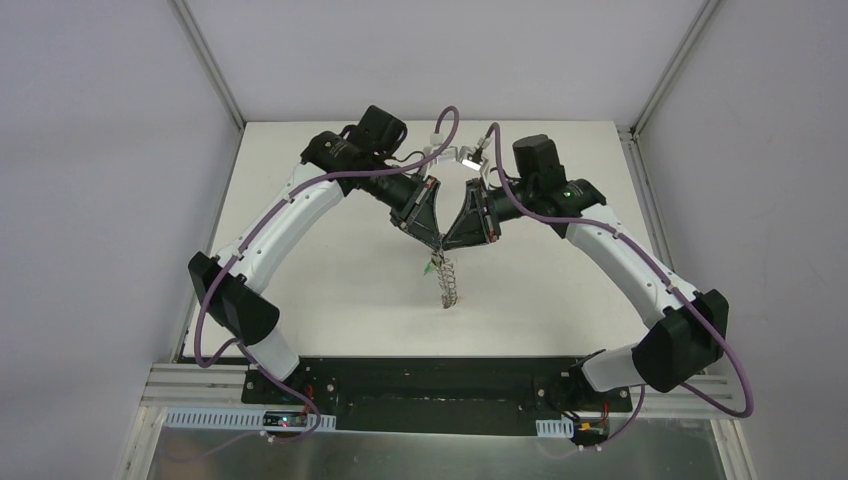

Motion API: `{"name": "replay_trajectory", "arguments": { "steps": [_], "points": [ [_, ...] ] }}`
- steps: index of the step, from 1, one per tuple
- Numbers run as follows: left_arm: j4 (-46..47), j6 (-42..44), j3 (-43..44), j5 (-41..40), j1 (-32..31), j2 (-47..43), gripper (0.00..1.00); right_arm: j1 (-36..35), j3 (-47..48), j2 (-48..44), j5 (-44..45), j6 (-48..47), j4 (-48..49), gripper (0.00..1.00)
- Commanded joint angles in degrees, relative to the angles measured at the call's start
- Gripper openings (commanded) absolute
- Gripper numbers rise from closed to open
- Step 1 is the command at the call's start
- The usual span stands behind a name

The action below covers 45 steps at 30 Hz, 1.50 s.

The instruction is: Put the keys on the keyring

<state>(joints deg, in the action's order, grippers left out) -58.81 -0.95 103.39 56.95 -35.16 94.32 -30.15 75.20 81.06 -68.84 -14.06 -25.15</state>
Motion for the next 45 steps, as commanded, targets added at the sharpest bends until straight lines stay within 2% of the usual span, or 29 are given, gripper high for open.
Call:
{"name": "replay_trajectory", "arguments": {
  "steps": [1,2,6,10,15,17,20,29,36,43,45],
  "points": [
    [0.95,0.42,-0.09,2.91,-0.26,-2.65,0.0,0.38,0.58,-0.11,-2.57,3.38,5.9,0.05],
    [0.97,0.42,0.12,2.78,-0.26,-2.61,0.0,0.41,0.32,-0.07,-2.75,4.06,6.61,0.0],
    [2.82,1.46,1.42,1.22,0.01,-2.87,0.0,0.44,0.38,0.33,-2.62,7.23,9.41,0.0],
    [8.73,0.25,0.38,0.32,1.6,-4.95,0.01,1.18,1.75,0.89,-1.34,10.9,11.74,0.0],
    [26.17,-7.92,-8.99,-2.81,3.5,-12.03,0.23,1.78,4.42,1.99,-0.63,15.16,13.7,0.0],
    [32.09,-10.9,-11.67,-3.56,4.19,-13.86,0.28,2.06,5.26,2.46,-0.15,16.26,13.76,0.0],
    [34.41,-13.96,-12.62,-3.81,5.71,-14.49,0.33,2.64,4.93,2.79,0.03,17.33,14.89,0.0],
    [46.79,-24.62,-20.07,-3.53,8.89,-17.46,0.44,3.93,5.48,4.14,0.02,28.65,24.83,0.0],
    [60.21,-34.36,-24.8,-2.44,11.07,-17.74,0.46,4.2,5.31,4.8,0.36,35.47,32.74,0.0],
    [65.57,-37.49,-29.38,-0.22,11.34,-19.56,0.43,6.46,0.56,4.71,0.21,47.92,47.5,0.0],
    [66.18,-38.01,-30.06,-0.03,11.42,-19.86,0.41,6.59,0.07,4.58,0.15,49.17,49.09,0.0]
  ]
}}
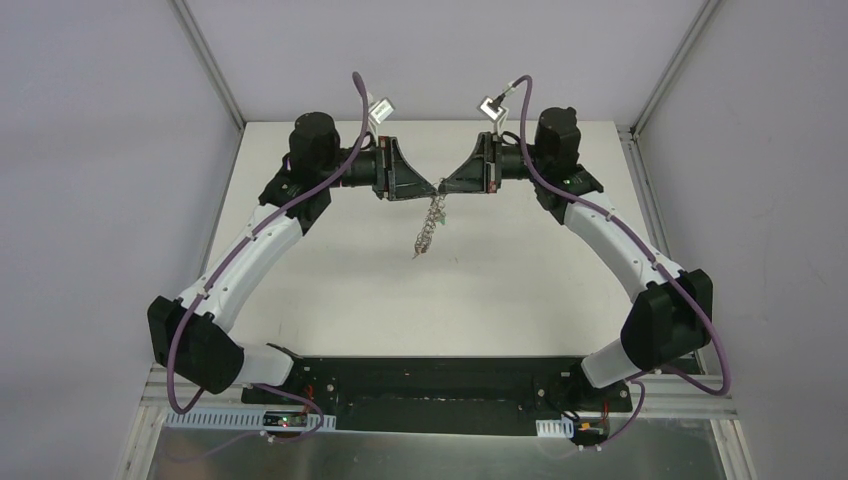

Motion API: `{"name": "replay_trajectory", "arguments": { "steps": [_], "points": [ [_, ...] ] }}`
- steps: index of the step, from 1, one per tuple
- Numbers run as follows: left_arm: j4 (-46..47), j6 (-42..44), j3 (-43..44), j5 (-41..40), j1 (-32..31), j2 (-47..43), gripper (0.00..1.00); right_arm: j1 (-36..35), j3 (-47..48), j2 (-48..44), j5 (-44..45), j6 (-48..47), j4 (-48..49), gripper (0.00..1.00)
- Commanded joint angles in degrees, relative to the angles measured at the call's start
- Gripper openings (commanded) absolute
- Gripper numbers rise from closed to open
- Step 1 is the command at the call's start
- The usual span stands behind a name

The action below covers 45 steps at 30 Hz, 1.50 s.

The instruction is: Put the keys on the keyring

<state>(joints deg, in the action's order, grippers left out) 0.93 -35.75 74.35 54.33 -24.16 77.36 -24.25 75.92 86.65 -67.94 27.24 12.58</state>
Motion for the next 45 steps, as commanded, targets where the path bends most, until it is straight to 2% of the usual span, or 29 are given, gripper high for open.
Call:
{"name": "replay_trajectory", "arguments": {
  "steps": [1,29,45],
  "points": [
    [7.12,-3.85,-1.29,2.8,0.5,-2.92,0.4,0.79,-0.85,-1.08,-0.58,7.84,11.41,0.0],
    [15.02,-10.66,-3.76,3.08,0.43,-0.81,0.22,1.57,-2.9,-1.57,-0.26,10.55,14.98,0.0],
    [14.99,-10.24,-1.69,3.04,-0.18,1.82,0.0,1.38,-4.7,-1.96,-1.55,13.19,19.44,0.0]
  ]
}}
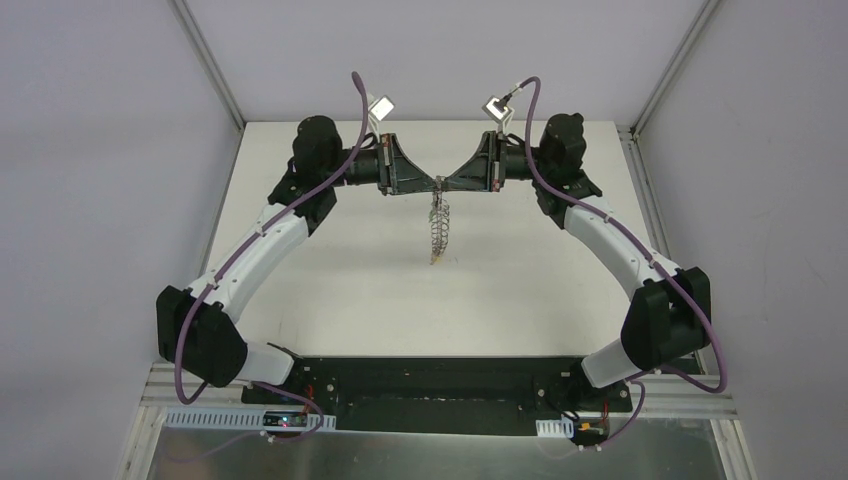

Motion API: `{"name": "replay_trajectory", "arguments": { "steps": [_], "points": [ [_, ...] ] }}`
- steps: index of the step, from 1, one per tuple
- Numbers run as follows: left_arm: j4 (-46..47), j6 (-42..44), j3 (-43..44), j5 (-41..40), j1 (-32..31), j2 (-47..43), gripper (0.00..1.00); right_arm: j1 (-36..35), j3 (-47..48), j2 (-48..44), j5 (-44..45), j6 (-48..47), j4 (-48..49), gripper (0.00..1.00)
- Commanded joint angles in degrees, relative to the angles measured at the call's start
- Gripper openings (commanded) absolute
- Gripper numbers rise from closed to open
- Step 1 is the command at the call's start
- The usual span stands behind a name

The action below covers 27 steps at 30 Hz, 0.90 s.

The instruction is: Put the keys on the keyring

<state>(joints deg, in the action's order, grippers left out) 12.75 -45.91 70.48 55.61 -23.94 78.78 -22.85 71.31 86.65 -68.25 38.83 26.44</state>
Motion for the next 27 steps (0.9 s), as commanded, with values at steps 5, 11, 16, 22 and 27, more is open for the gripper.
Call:
{"name": "replay_trajectory", "arguments": {
  "steps": [5,11,16,22,27],
  "points": [
    [-5.39,5.87,4.6,2.3,-0.4,0.07,0.0,0.03,-0.64,-2.63,-2.41,-0.22,4.99,0.0],
    [-40.96,32.08,16.88,-0.85,-2.34,0.91,0.0,0.11,4.51,-4.02,-3.63,-17.81,-15.07,0.25],
    [-63.42,47.18,28.58,-5.0,-5.11,4.75,0.0,-0.14,9.48,-5.52,-3.28,-24.88,-33.16,0.3],
    [-72.17,50.41,35.24,-8.66,-7.97,8.22,0.0,-2.2,10.74,-6.32,-3.57,-41.49,-38.71,0.39],
    [-70.87,48.65,36.01,-7.43,-9.1,8.97,0.0,-4.43,11.7,-6.23,-3.04,-45.42,-42.89,0.4]
  ]
}}
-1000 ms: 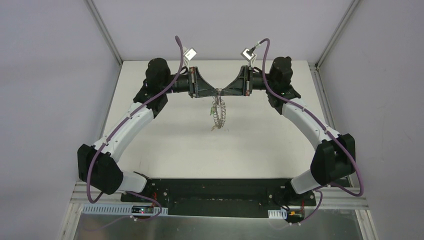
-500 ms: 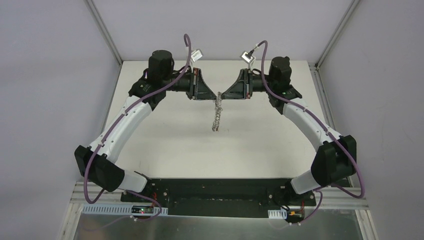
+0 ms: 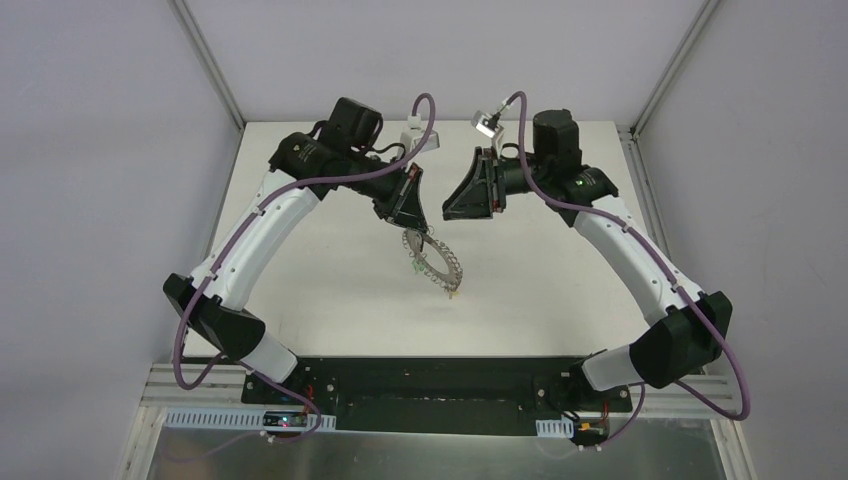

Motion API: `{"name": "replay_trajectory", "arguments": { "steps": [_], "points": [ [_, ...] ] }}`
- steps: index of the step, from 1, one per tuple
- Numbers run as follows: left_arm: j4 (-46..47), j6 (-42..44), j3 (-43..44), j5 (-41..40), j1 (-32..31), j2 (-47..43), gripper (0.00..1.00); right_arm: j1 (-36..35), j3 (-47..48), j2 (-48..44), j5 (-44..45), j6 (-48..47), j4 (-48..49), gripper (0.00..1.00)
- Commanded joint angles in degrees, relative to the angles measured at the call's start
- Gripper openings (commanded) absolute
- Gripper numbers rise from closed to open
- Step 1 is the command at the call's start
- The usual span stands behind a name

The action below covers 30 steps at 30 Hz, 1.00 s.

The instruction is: Put the keys on the keyring

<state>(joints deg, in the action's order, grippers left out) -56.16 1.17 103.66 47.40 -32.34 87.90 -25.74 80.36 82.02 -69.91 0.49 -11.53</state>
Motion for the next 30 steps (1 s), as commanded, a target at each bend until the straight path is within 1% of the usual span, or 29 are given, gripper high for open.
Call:
{"name": "replay_trajectory", "arguments": {
  "steps": [1,9,20,26,30],
  "points": [
    [-1.6,1.29,2.8,1.76,-0.71,-0.03,0.0,-1.91,2.47,-1.6,-1.18,-7.52,-5.26,0.4],
    [0.87,-0.34,1.41,6.01,-0.71,-0.21,0.0,-4.21,0.4,-1.06,0.12,-9.73,-5.93,0.39],
    [2.06,-0.98,0.19,7.86,-0.71,-1.06,0.0,-5.78,-0.73,0.16,0.83,-10.61,-6.13,0.38],
    [2.44,-0.99,-0.15,7.84,-0.71,-1.19,0.0,-6.03,-1.3,0.49,0.07,-9.36,-4.95,0.28],
    [2.51,-0.99,-0.46,7.72,-0.72,-1.4,0.0,-5.99,-1.32,0.49,-0.24,-9.2,-4.74,0.2]
  ]
}}
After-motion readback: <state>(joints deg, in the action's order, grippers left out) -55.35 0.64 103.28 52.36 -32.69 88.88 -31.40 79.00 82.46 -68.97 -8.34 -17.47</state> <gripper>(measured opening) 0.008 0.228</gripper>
